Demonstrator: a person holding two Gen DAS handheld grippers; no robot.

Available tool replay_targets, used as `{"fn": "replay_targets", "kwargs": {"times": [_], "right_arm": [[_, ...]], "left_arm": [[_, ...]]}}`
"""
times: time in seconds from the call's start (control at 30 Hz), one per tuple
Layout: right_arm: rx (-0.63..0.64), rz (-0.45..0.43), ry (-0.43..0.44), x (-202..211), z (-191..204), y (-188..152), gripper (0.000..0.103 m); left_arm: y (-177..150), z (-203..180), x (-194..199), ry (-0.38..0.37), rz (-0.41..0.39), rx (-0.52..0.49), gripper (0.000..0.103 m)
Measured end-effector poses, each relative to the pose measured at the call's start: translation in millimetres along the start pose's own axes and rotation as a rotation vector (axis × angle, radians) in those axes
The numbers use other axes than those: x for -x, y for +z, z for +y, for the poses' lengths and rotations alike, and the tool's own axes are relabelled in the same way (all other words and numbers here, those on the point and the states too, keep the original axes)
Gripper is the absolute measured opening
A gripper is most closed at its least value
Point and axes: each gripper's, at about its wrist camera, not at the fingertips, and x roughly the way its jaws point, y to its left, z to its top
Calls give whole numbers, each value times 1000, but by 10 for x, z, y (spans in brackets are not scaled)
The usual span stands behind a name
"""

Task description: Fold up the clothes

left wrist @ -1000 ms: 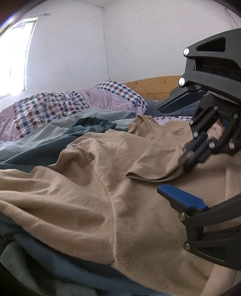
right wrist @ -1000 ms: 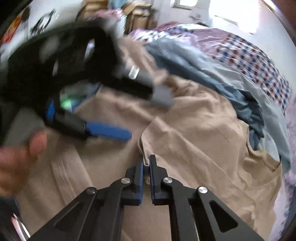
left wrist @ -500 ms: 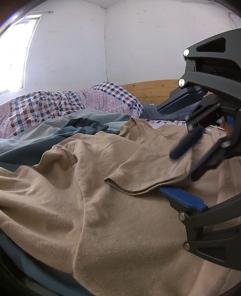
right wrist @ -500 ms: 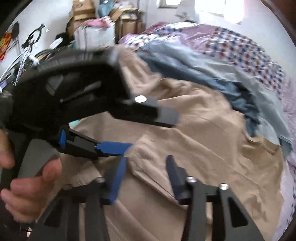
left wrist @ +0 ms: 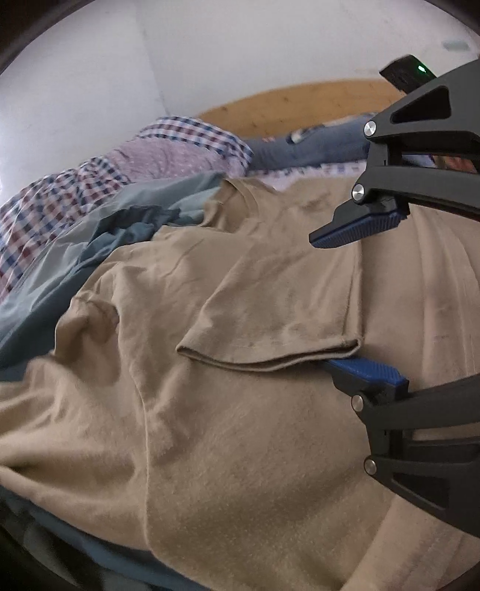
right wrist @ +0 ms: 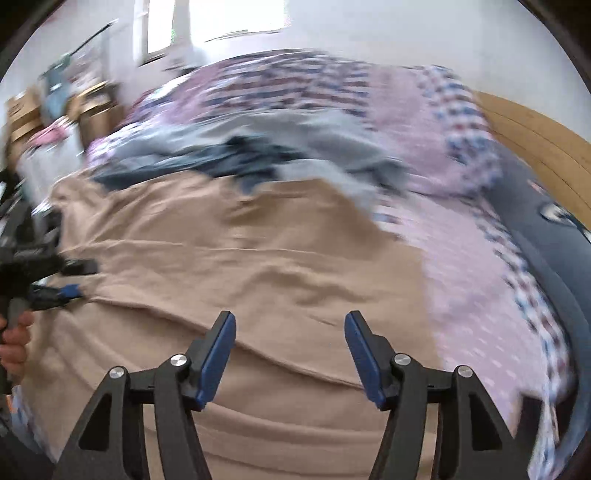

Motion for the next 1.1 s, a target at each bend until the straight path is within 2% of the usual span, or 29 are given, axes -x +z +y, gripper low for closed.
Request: {"fn": "replay_targets", "kwargs": {"times": [0.03,0.1,0.17,0.2,0.23,0.4,0.67,0.8,0.87,0.93,0.97,1.0,1.03,1.1], "right_arm": [[2,9,-24,11,-88,-48,65],[7,26,-73,34,-264,-146,65],[15,50,-103,37,-401,-248,65],[22,68,-103,23,-439,-304,65],[28,85,-102,9,-477,-360,65],[72,144,-136,-103,-580,-548,65],[22,143,-179,-229,-840,-494,65],[48,158,-185,-330,-851,-502,64],[73,163,-189,-377,-823,-525,56],[103,166,-200,-396,-797,-544,56],[115,164,-207,-393,-794,-552,52],[121,167,-221,-389,-812,-556,48],[111,173,-236,-387,-858,-557,34],[75,180,-227,-373,-940,-562,31]], "left_arm": [[-13,-1,-3,14,-1,-10,57],[-21,13,-11,47,-2,-21,43],[6,70,-6,70,0,-13,19],[24,104,-3,76,-1,-4,14],[43,138,-2,80,-5,7,5],[141,135,62,40,-69,11,4],[269,93,220,-6,-150,7,3],[344,137,238,-16,-166,27,3],[376,153,237,-17,-169,30,3],[390,168,216,-14,-169,33,3],[395,176,205,-12,-168,34,3],[400,183,194,-10,-168,36,3],[403,189,192,-9,-170,38,3],[405,197,207,-8,-181,43,3]]}}
